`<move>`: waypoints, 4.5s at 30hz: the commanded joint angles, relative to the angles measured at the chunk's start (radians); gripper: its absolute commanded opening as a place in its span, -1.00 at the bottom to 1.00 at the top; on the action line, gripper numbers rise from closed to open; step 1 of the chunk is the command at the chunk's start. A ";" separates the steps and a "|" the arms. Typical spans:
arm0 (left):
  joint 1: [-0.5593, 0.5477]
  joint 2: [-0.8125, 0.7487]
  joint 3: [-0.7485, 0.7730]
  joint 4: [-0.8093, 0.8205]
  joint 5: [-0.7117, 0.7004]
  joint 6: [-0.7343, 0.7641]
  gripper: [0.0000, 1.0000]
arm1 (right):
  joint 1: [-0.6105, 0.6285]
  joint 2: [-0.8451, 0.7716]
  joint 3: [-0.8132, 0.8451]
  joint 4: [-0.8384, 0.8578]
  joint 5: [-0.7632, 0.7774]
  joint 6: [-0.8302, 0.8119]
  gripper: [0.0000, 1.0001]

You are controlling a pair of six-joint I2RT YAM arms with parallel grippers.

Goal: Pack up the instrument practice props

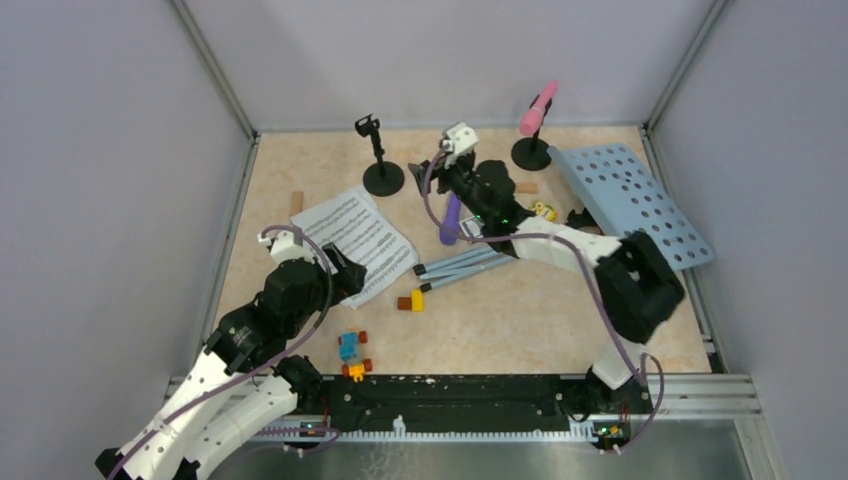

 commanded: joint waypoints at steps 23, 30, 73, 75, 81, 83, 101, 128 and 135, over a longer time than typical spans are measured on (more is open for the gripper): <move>0.001 0.127 -0.048 0.169 0.177 0.003 0.97 | -0.829 -0.446 -0.403 0.025 -0.336 0.173 0.55; 0.000 0.104 -0.064 0.157 0.126 0.026 0.97 | -0.829 -0.147 -0.169 0.071 -0.499 0.147 0.54; 0.003 0.218 -0.063 0.251 0.071 0.080 0.97 | -0.667 0.561 0.574 0.290 -0.695 0.203 -0.89; 0.003 0.210 -0.054 0.248 0.066 0.095 0.97 | -0.646 0.494 0.548 0.312 -0.655 0.215 -1.00; 0.003 0.174 0.030 0.242 0.064 0.178 0.97 | -0.574 0.237 0.358 0.388 -0.577 0.228 -1.00; 0.003 0.168 0.074 0.240 0.077 0.214 0.98 | -0.538 0.115 0.239 0.387 -0.543 0.209 -1.00; 0.001 0.286 0.512 0.172 0.448 0.400 0.97 | 0.088 -1.028 -0.652 -0.235 0.181 -0.028 -1.00; -0.352 0.513 0.335 0.292 0.297 0.417 0.98 | 0.373 -0.856 -1.089 0.407 0.358 0.105 -1.00; -0.352 0.559 0.286 0.392 0.406 0.359 0.97 | 0.373 -0.835 -1.138 0.419 0.275 0.108 -1.00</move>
